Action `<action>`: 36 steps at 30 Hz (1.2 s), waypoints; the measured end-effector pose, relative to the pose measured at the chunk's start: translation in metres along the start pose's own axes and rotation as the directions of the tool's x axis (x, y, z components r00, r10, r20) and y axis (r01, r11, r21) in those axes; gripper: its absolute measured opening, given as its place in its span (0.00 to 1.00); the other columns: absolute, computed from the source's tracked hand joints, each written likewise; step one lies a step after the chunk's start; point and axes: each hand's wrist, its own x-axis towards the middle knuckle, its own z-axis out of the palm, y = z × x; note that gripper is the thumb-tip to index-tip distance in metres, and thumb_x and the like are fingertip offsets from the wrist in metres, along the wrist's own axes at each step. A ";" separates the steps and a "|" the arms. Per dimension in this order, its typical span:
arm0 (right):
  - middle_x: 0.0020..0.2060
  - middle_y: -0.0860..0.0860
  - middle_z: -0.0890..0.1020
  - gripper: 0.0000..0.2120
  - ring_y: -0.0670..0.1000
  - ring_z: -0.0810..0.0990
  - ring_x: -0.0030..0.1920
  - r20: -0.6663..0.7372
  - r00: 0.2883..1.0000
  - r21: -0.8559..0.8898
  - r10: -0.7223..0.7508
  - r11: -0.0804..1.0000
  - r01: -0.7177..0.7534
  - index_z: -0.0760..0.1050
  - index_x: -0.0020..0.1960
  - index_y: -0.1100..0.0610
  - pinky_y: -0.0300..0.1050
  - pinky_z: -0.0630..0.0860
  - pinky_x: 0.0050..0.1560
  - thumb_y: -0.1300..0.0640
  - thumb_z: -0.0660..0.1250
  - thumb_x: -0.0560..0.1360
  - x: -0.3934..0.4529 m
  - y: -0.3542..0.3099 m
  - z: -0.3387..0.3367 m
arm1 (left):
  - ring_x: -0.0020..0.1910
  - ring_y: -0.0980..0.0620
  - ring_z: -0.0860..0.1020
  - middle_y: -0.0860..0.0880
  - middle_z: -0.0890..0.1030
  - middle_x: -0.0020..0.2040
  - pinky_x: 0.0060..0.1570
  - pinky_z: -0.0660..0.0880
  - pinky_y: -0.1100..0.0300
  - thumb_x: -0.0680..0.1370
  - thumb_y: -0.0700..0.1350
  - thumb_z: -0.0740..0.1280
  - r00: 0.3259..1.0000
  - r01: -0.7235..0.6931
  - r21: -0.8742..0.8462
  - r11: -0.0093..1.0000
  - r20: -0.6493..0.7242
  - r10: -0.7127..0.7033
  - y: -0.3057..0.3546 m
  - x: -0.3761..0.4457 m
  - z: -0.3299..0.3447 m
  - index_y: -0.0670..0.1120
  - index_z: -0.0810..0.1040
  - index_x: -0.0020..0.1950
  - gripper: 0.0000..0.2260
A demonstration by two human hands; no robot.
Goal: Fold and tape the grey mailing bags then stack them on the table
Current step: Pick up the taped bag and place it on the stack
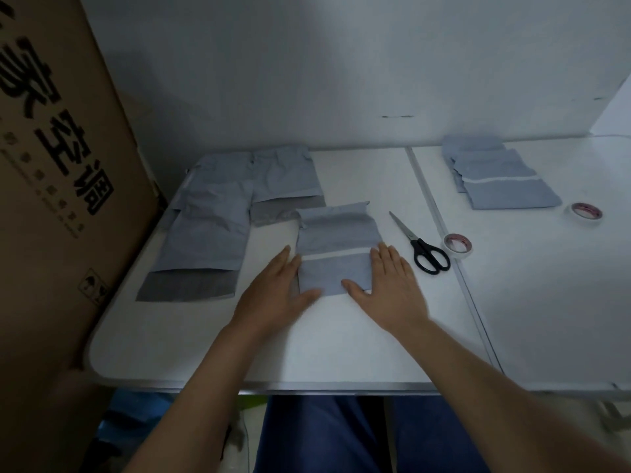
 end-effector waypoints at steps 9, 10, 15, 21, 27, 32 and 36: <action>0.76 0.53 0.61 0.37 0.53 0.55 0.76 0.020 1.000 0.232 0.024 0.972 -0.028 0.60 0.76 0.58 0.49 0.51 0.76 0.34 0.45 0.78 0.010 0.004 -0.015 | 0.66 0.51 0.72 0.48 0.76 0.66 0.63 0.57 0.71 0.80 0.50 0.64 0.971 -0.226 -0.049 0.973 -0.089 0.222 0.012 0.020 -0.010 0.46 0.82 0.60 0.13; 0.74 0.53 0.65 0.37 0.53 0.59 0.75 0.034 0.999 0.341 0.029 0.939 -0.039 0.62 0.75 0.57 0.49 0.54 0.75 0.34 0.45 0.77 0.011 0.006 -0.023 | 0.63 0.52 0.75 0.50 0.78 0.64 0.61 0.62 0.70 0.80 0.49 0.65 0.977 -0.185 -0.119 0.975 -0.129 0.170 0.016 0.022 -0.013 0.46 0.82 0.59 0.12; 0.64 0.39 0.72 0.33 0.42 0.69 0.64 0.177 0.984 0.591 -0.018 0.801 -0.092 0.62 0.75 0.48 0.40 0.64 0.67 0.43 0.69 0.73 0.011 0.030 -0.053 | 0.41 0.59 0.79 0.58 0.83 0.44 0.40 0.71 0.70 0.79 0.54 0.65 0.978 0.013 -0.380 0.925 -0.189 -0.091 0.021 0.038 -0.029 0.54 0.83 0.49 0.09; 0.42 0.55 0.79 0.07 0.54 0.79 0.44 -0.058 0.994 0.449 0.088 0.892 -0.052 0.79 0.51 0.65 0.44 0.74 0.45 0.63 0.68 0.75 0.042 0.032 -0.043 | 0.34 0.60 0.73 0.54 0.79 0.34 0.38 0.68 0.62 0.77 0.57 0.66 0.977 -0.005 -0.431 0.902 -0.194 -0.087 0.025 0.050 -0.033 0.54 0.78 0.37 0.12; 0.43 0.60 0.80 0.07 0.58 0.77 0.47 -0.139 0.989 0.334 0.042 0.942 0.006 0.80 0.46 0.65 0.53 0.74 0.51 0.60 0.70 0.75 0.059 0.036 -0.032 | 0.60 0.63 0.71 0.61 0.72 0.64 0.55 0.65 0.76 0.72 0.52 0.74 0.995 -0.052 -0.251 0.967 0.072 0.072 0.007 0.037 -0.031 0.55 0.70 0.69 0.27; 0.42 0.56 0.78 0.08 0.55 0.75 0.46 -0.234 0.969 0.357 0.082 0.934 0.007 0.78 0.50 0.63 0.47 0.71 0.46 0.57 0.67 0.78 0.060 0.032 -0.032 | 0.51 0.47 0.79 0.44 0.82 0.53 0.49 0.75 0.57 0.77 0.42 0.67 0.985 0.067 -0.189 0.980 -0.146 -0.095 0.010 0.053 -0.023 0.43 0.80 0.57 0.10; 0.42 0.52 0.77 0.07 0.52 0.75 0.42 -0.322 0.943 0.410 0.084 0.910 0.059 0.77 0.53 0.60 0.41 0.67 0.42 0.57 0.65 0.79 0.066 0.021 -0.052 | 0.50 0.51 0.80 0.48 0.83 0.51 0.45 0.70 0.67 0.77 0.43 0.69 0.952 0.044 -0.294 0.955 -0.279 -0.130 0.006 0.061 -0.027 0.44 0.83 0.55 0.08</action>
